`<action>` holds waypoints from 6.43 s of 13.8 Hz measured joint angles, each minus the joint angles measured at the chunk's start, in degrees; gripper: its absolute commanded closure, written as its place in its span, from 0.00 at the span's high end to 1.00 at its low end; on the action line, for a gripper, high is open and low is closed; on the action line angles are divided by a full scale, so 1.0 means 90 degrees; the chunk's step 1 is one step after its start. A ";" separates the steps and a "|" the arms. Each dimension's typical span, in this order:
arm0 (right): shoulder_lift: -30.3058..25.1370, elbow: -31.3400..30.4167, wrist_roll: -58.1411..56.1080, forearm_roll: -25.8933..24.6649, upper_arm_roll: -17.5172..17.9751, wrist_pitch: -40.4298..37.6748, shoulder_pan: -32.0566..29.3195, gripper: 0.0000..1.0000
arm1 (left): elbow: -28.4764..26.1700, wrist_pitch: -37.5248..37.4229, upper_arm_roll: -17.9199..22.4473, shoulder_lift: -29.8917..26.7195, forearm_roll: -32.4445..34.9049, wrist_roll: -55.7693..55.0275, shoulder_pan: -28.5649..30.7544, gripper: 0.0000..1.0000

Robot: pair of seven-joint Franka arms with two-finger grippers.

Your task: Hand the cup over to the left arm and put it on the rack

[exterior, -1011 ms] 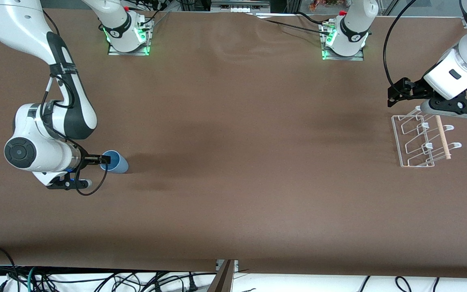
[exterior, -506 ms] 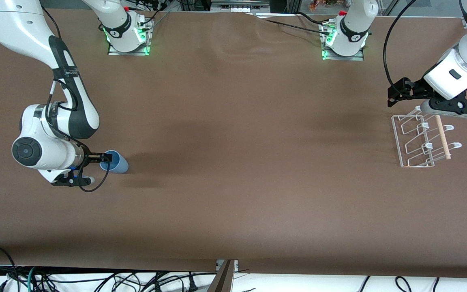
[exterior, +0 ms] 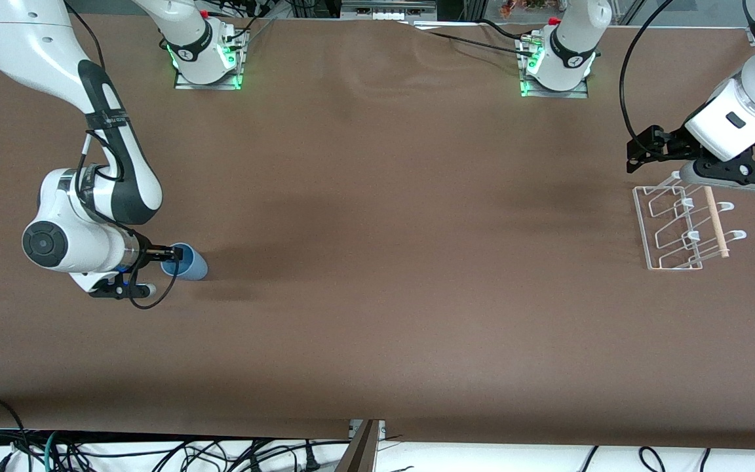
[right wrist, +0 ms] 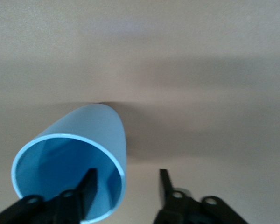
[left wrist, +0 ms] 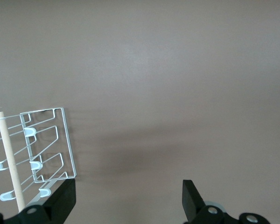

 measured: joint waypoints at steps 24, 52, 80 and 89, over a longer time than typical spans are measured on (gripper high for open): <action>0.0095 0.1771 0.1214 0.2630 0.1602 -0.0053 0.0218 0.00 | 0.0003 -0.0037 0.0000 0.0001 0.0000 0.0000 0.0005 1.00; 0.0141 0.1881 0.3472 0.4150 0.2273 0.1160 0.1303 0.00 | 0.2166 0.0833 -0.0344 0.2591 -0.2835 0.2940 -0.1234 1.00; 0.0136 0.2548 0.4540 0.4804 0.2344 0.1188 0.1643 1.00 | 0.1308 0.3288 -0.0354 0.2870 -0.4790 0.8413 -0.1967 0.04; 0.0119 0.2961 0.4506 0.4706 0.2247 0.0336 0.0993 1.00 | 0.1309 0.2641 -0.0305 0.2743 -0.4792 0.8411 -0.1743 0.03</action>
